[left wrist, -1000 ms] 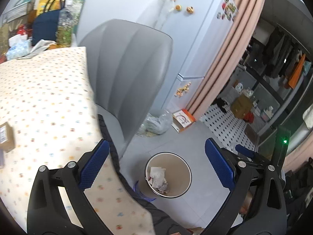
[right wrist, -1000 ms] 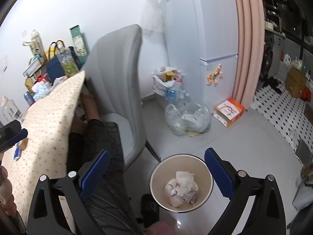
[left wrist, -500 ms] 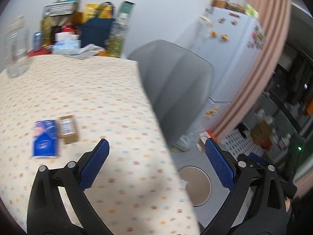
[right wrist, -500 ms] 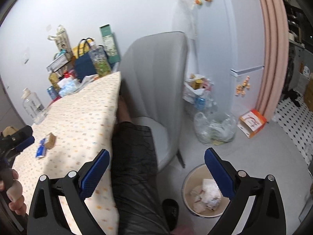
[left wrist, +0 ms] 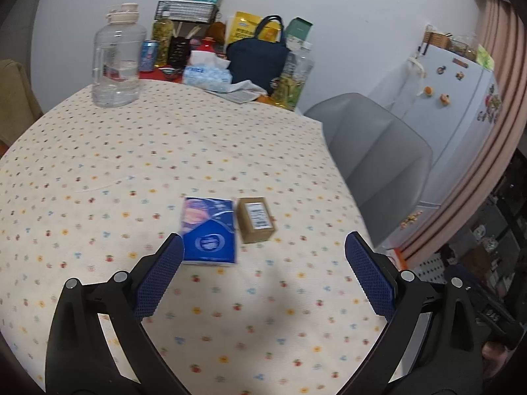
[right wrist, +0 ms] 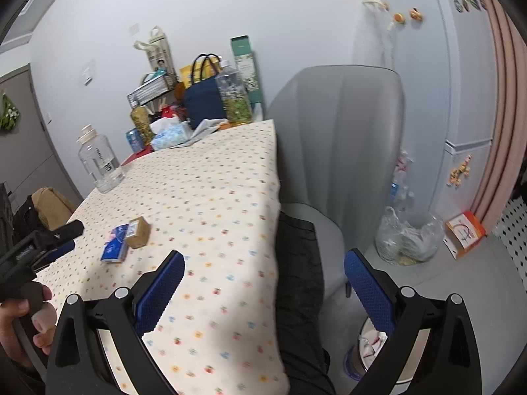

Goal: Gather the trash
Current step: 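Swing both open tools back toward the table, then grasp the blue Vinda tissue packet with the left gripper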

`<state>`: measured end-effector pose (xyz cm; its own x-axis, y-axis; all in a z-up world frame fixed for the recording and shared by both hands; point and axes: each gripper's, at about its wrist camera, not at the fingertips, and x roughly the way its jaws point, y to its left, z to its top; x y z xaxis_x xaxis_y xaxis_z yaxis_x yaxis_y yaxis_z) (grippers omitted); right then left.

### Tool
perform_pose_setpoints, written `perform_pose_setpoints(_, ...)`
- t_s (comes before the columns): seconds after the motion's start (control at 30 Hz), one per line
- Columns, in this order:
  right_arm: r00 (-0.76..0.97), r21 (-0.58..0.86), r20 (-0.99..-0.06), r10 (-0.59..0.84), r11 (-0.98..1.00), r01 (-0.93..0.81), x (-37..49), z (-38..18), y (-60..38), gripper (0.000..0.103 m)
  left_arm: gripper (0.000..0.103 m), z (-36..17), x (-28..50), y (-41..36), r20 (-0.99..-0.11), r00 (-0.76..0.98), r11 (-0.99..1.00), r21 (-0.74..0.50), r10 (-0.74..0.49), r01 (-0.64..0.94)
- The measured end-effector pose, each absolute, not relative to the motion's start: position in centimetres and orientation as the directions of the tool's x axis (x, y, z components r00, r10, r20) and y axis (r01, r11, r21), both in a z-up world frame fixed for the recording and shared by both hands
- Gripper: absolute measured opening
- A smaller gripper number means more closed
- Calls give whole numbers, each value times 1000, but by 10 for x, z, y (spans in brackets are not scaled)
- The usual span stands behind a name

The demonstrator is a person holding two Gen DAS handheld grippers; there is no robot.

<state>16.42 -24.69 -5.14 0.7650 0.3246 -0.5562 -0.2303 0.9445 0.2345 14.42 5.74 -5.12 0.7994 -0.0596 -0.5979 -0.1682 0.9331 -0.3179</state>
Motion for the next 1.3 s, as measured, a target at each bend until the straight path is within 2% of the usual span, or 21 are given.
perform_pose_setpoints(0.17,751,234,-557,355,935,-268,166,-53,-230,95,97,-71,154,72,-646,764,930,-283,-4,-234)
perform_pose_setpoints(0.63,723,256,-588,364,931,-260,178,-69,-228,95,96,-111,190,71,-738,675,930,-239,13,-280)
perform_pose_setpoints(0.8,700,231,-607,377,926,-298,189,-70,-207,95,80,-111,196,72,-741,671,933,-217,33,-285)
perform_pose_setpoints(0.9,664,237,-636,393,918,-318,201,-72,-189,95,61,-111,200,72,-747,662,940,-187,53,-286)
perform_pose_setpoints(0.93,654,238,-641,401,915,-327,203,-73,-183,95,51,-111,200,73,-748,661,940,-184,57,-289)
perform_pose_setpoints(1.07,628,215,-648,430,895,-391,208,-70,-154,95,35,-110,196,80,-749,662,939,-202,35,-279)
perform_pose_setpoints(1.3,580,170,-669,464,856,-488,215,-67,-99,95,33,-95,170,100,-711,702,926,-239,37,-291)
